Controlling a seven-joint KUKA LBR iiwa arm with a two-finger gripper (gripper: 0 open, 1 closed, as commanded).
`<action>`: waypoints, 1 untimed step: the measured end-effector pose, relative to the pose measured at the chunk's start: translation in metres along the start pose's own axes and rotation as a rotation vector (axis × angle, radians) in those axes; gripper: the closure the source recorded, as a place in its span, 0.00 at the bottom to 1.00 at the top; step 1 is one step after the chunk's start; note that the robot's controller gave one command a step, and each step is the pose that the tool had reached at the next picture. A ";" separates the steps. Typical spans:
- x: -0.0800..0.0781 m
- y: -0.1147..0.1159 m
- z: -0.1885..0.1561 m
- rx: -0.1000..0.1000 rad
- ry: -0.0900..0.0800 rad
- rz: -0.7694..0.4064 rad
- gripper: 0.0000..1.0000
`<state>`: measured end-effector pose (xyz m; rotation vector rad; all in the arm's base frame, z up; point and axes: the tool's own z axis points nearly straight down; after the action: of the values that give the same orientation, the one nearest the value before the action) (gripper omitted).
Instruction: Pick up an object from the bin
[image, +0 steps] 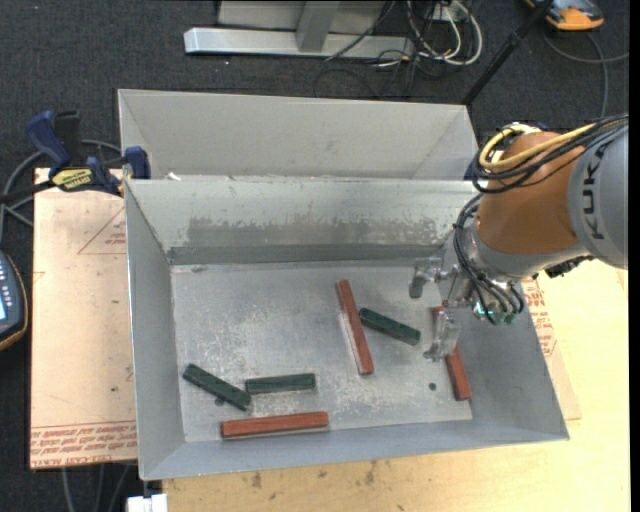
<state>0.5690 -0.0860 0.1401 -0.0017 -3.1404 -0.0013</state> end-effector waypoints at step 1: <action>-0.017 0.001 0.074 -0.001 0.003 0.008 0.00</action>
Offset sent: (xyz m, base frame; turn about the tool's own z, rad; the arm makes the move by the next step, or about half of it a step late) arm 0.0175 0.0004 -0.0701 0.0091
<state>0.5855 -0.0847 0.0657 -0.0148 -3.1376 -0.0030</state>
